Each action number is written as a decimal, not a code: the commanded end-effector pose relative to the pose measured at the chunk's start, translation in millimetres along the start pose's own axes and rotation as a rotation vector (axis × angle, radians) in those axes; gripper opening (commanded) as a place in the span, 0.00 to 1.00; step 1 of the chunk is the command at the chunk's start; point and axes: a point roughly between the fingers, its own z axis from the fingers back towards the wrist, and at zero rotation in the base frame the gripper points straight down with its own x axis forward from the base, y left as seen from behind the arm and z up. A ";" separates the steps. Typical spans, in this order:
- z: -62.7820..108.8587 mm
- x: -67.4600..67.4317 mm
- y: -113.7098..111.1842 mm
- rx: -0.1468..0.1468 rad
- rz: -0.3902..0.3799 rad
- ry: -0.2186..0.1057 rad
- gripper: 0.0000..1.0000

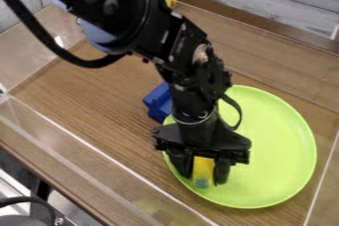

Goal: Put the banana in the green plate

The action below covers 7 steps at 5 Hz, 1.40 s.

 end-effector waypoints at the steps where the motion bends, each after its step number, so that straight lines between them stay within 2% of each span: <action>1: 9.0 6.5 -2.5 -0.011 -0.007 -0.022 0.00; 7: 37.0 11.3 -4.1 0.015 -0.062 -0.015 0.00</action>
